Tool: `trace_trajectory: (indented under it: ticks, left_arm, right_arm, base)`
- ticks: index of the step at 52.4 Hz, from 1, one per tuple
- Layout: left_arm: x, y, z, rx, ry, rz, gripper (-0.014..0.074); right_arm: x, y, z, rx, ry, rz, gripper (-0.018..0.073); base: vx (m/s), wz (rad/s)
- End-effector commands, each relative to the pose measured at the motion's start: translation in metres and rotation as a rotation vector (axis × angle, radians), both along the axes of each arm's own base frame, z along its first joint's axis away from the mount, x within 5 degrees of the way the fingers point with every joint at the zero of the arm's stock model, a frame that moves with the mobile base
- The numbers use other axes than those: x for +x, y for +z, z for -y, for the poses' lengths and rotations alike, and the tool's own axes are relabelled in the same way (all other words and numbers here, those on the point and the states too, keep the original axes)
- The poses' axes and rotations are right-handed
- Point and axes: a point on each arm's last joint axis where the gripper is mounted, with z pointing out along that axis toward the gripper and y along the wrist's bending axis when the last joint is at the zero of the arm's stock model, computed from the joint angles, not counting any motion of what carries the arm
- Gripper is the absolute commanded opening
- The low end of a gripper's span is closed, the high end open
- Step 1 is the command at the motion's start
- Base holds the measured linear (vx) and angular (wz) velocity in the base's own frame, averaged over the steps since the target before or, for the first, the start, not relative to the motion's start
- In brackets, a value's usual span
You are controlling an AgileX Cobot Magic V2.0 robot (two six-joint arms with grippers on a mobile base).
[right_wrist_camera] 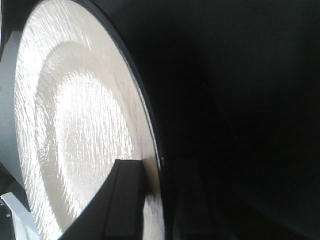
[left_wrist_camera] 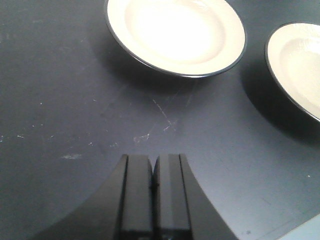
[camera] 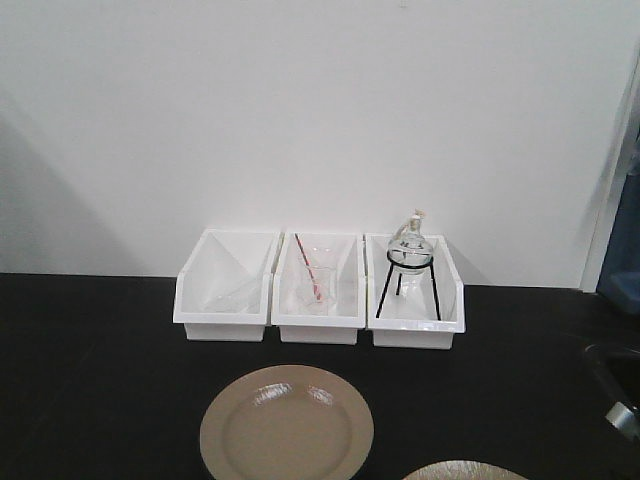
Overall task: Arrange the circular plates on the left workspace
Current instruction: 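Lift the held plate with the right gripper toward the first plate, then lower the plate onto the first plate and open the right gripper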
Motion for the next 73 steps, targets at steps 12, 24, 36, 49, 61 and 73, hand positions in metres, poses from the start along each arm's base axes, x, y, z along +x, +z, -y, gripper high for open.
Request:
trace_trajectory:
  ticks: [12, 24, 36, 49, 61, 73]
  left_arm:
    - [0.002, 0.012, 0.001, -0.032, 0.019, 0.046, 0.0000]
    - [0.002, 0.011, 0.000, -0.014, 0.015, 0.045, 0.0000]
    - [0.003, 0.011, -0.001, -0.013, 0.020, 0.049, 0.0000]
    - [0.003, 0.011, -0.001, -0.010, 0.029, 0.055, 0.0000]
    - [0.004, 0.011, -0.002, -0.008, 0.038, 0.060, 0.0000]
    - [0.004, 0.012, -0.002, -0.007, 0.039, 0.061, 0.0000]
  right_arm:
    - [0.007, 0.038, -0.007, 0.149, -0.017, 0.056, -0.0008]
    - [0.015, 0.083, -0.004, 0.111, -0.088, 0.118, -0.0002]
    - [0.024, 0.129, -0.007, 0.202, -0.184, 0.257, -0.0002]
    - [0.034, 0.147, -0.021, 0.384, -0.255, 0.330, -0.0002]
    - [0.046, 0.160, -0.065, 0.528, -0.225, 0.390, -0.0002]
    - [0.057, 0.158, -0.119, 0.487, -0.247, 0.414, -0.0002]
  base:
    - [0.00, 0.00]
    - [0.00, 0.00]
    - [0.00, 0.00]
    - [0.00, 0.00]
    - [0.00, 0.00]
    - [0.00, 0.00]
